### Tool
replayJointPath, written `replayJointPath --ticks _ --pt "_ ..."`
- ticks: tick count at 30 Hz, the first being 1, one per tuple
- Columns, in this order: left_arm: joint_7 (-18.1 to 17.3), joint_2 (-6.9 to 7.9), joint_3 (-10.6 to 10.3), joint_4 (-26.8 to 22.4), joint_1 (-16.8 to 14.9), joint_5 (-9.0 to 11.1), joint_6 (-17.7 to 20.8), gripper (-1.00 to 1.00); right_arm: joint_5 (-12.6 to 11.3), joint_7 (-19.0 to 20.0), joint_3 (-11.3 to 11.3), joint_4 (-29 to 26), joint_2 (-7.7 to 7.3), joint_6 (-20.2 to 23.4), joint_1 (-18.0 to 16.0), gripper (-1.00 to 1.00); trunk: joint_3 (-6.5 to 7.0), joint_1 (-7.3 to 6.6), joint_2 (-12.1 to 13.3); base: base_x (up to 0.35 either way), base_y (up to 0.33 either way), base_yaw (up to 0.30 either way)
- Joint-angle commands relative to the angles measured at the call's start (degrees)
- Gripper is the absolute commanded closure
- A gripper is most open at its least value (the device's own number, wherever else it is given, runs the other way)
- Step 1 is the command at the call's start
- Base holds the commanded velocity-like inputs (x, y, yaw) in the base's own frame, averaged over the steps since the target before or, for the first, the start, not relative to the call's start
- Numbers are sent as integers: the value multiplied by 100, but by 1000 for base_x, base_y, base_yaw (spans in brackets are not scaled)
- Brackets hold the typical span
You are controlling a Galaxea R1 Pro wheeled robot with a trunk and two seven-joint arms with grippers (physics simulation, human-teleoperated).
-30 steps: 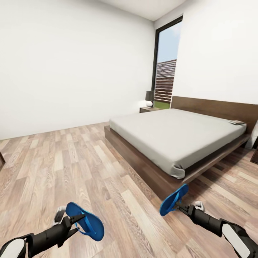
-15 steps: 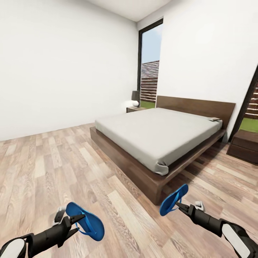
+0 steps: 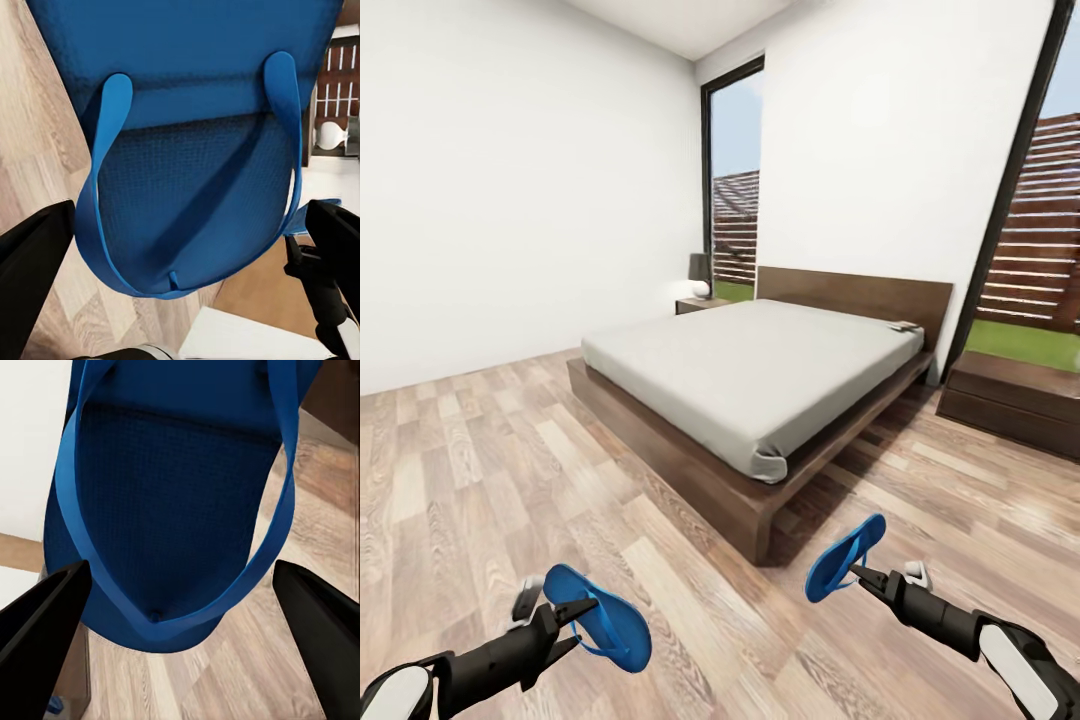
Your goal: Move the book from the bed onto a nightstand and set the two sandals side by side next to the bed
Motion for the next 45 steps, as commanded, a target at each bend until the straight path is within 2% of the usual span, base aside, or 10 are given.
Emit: replayJointPath --ticks 1,11,45 --pt "-18 -1 9 -3 -2 10 27 100 -64 -6 15 2 -4 38 -6 100 -6 -1 -3 0 -90 -240" --pt "-18 -1 17 46 -2 10 19 100 -65 -16 15 82 -4 38 -6 100 -6 -1 -3 5 -127 -164" --pt "-18 -1 18 59 -2 1 18 100 -64 -8 28 204 -2 38 -6 100 -6 -1 -3 132 -187 -4"
